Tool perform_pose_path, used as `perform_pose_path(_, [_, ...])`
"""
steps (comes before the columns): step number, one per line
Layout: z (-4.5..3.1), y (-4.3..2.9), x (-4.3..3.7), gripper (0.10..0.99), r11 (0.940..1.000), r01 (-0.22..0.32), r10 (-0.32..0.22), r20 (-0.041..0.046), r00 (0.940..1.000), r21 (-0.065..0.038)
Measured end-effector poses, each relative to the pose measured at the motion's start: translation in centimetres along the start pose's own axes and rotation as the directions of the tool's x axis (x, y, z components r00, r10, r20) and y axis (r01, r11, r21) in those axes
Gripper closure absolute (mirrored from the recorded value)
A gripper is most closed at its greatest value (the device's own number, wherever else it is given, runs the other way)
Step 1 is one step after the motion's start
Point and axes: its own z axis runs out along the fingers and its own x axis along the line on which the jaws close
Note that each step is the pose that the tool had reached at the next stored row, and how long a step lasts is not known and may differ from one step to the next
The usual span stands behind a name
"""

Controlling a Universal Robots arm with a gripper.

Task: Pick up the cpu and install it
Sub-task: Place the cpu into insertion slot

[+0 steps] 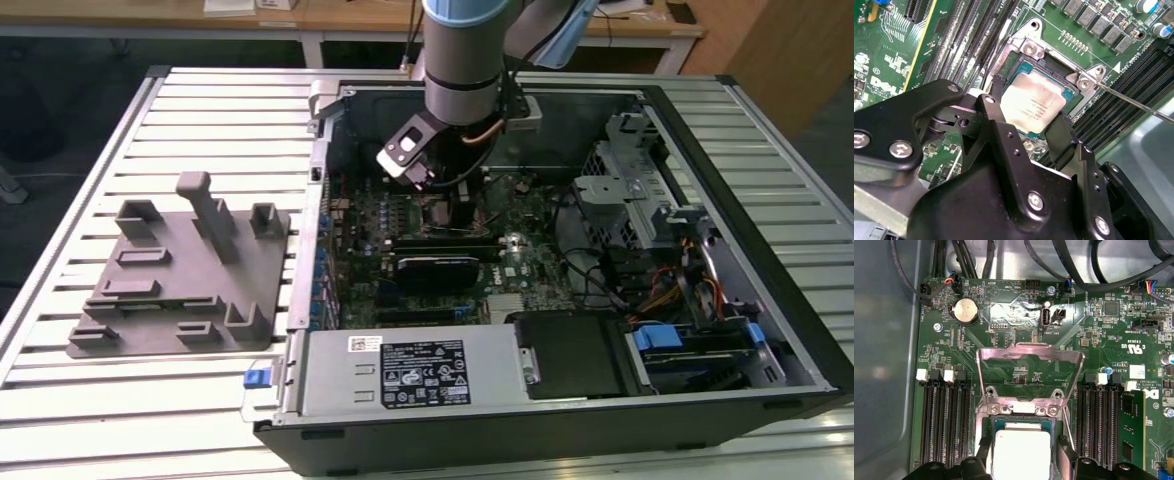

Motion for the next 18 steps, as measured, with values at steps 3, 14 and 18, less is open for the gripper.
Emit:
perform_pose_path(3, [-0.09, 0.0, -0.01, 0.471, 1.0, 0.0, 0.0, 0.0007, 1.0, 0.0])
perform_pose_path(14, [-0.86, 0.05, 0.0, 0.471, 1.0, 0.0, 0.0, -0.0007, 1.0, 0.0])
perform_pose_path(18, [-0.88, 0.05, 0.0, 0.549, 1.0, 0.0, 0.0, -0.0006, 1.0, 0.0])
